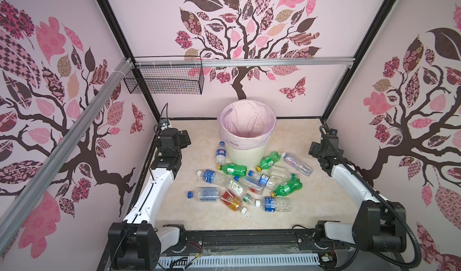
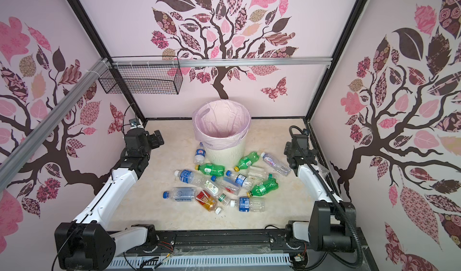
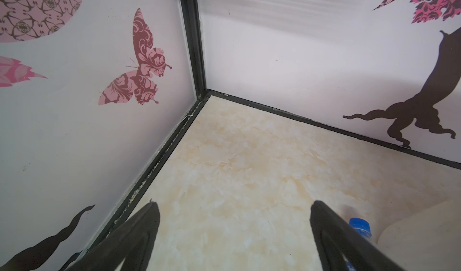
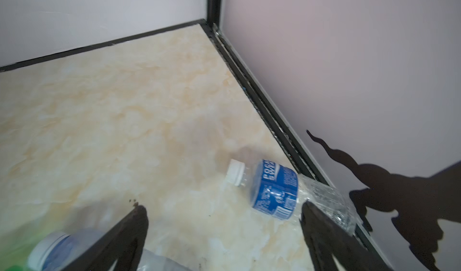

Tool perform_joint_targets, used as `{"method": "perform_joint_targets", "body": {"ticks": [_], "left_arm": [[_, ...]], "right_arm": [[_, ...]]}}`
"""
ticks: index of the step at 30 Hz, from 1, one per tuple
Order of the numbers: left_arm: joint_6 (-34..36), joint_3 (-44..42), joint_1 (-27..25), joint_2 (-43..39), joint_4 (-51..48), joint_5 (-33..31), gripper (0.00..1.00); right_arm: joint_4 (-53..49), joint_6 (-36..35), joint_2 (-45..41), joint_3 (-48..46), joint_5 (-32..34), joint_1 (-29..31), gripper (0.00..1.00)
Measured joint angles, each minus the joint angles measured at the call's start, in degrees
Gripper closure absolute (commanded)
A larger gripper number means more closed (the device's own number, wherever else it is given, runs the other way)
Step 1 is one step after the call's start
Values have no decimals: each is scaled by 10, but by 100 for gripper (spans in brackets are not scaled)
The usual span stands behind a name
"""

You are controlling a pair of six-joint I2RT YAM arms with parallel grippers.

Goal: Throw the plastic bottles in the bin
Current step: 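Lower the right gripper onto the blue Pocari Sweat bottle and close on it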

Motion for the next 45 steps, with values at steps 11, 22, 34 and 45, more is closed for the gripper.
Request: {"method": "perform_joint_targets", "body": {"ticks": [11, 22, 34, 45], "left_arm": [[17, 54, 5, -31, -74, 68, 2], [33, 54, 5, -28, -103, 108, 2], [42, 54, 5, -33, -117, 129, 2], [41, 54, 0, -38, -118, 139, 2]], "right_arm": [[-48, 47, 74, 38, -145, -194, 9], [-42, 61, 170, 78, -158, -208, 15], [-40, 87, 166, 63, -220, -208, 14], [-52, 101, 127, 34, -276, -196, 14]]}}
